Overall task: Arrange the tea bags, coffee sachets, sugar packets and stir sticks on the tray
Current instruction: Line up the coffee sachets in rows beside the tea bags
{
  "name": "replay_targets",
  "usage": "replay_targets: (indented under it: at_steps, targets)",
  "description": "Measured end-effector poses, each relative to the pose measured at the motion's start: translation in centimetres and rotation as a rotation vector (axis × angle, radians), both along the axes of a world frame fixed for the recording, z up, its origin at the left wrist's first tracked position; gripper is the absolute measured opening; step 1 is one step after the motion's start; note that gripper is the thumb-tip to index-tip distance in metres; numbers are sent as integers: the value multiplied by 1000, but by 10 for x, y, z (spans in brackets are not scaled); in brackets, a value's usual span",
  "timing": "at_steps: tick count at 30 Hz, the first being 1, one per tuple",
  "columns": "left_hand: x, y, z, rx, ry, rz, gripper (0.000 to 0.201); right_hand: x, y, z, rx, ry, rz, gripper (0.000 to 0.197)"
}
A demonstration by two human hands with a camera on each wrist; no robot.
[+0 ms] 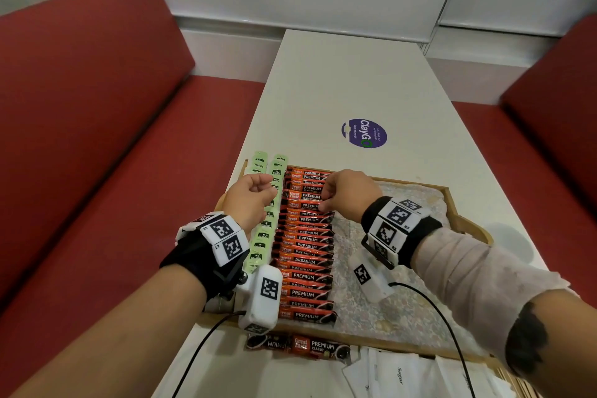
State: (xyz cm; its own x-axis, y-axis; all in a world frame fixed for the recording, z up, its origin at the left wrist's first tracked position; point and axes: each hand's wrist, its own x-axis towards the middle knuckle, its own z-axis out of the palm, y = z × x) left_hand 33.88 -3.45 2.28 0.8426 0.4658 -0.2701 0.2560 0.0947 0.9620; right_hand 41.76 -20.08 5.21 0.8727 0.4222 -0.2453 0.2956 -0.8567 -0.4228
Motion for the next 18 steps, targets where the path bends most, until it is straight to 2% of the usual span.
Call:
replay_targets:
  at_steps: [9, 18]
  targets:
    - [-10, -6, 8, 46, 4, -13, 19, -6, -3, 4, 52, -51, -22, 25]
    - [-51, -28, 26, 134, -40, -52, 17, -48, -17, 22, 87, -99, 15, 23]
